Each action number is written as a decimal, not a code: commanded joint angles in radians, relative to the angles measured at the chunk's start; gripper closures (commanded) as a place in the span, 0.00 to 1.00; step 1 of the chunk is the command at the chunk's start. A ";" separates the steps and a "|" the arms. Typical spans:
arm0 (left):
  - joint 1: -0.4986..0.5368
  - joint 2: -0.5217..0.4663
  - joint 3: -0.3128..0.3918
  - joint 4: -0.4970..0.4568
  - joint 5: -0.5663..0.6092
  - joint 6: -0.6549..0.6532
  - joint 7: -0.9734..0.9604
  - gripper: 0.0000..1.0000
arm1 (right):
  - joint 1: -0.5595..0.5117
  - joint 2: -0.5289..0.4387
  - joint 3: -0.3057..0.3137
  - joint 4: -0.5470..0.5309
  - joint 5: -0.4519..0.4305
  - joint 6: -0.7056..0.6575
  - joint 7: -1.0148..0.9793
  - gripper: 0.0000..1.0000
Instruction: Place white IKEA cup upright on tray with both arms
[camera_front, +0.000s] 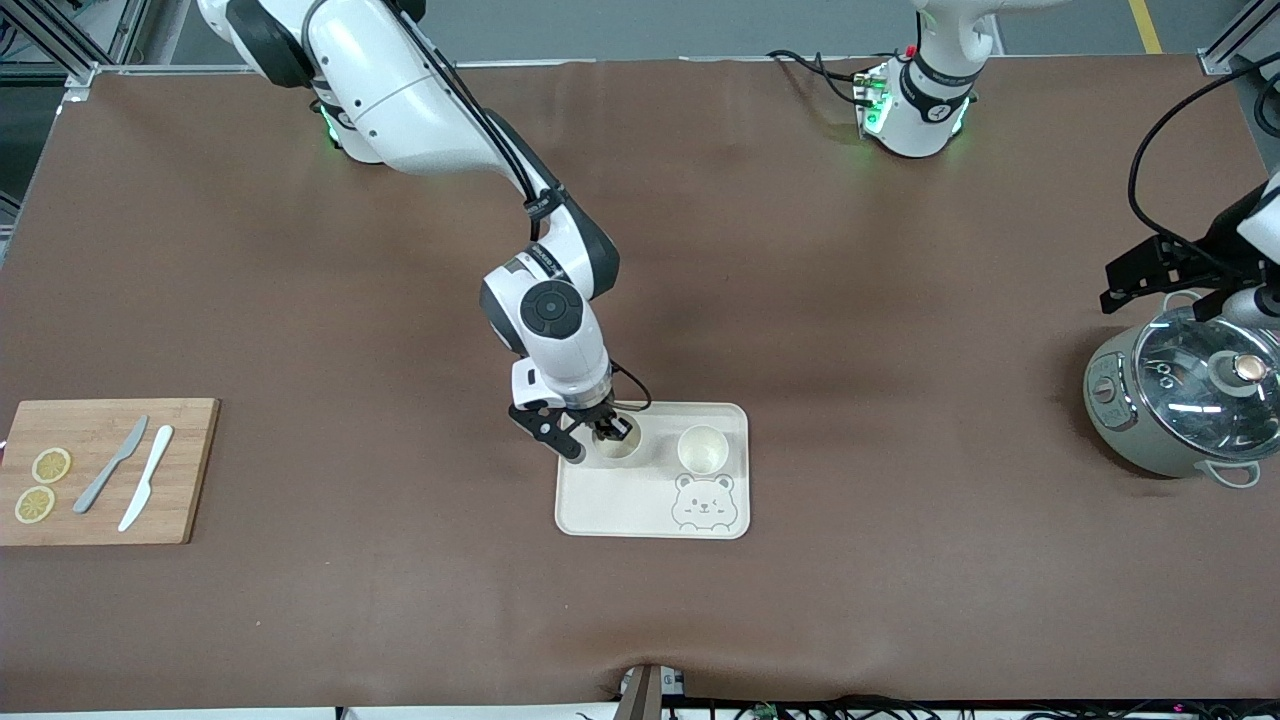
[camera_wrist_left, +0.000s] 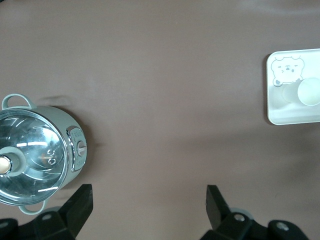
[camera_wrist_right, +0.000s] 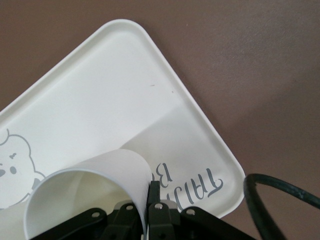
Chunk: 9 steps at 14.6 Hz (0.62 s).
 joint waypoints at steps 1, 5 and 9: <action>-0.046 -0.047 0.040 -0.019 -0.017 -0.024 0.001 0.00 | 0.016 0.019 -0.012 0.030 -0.031 0.004 0.034 1.00; -0.065 -0.073 0.032 -0.025 -0.024 -0.044 -0.025 0.00 | 0.016 0.022 -0.014 0.029 -0.037 0.002 0.034 0.88; -0.066 -0.084 0.020 -0.025 -0.072 -0.045 -0.060 0.00 | 0.016 0.022 -0.014 0.029 -0.041 0.001 0.033 0.05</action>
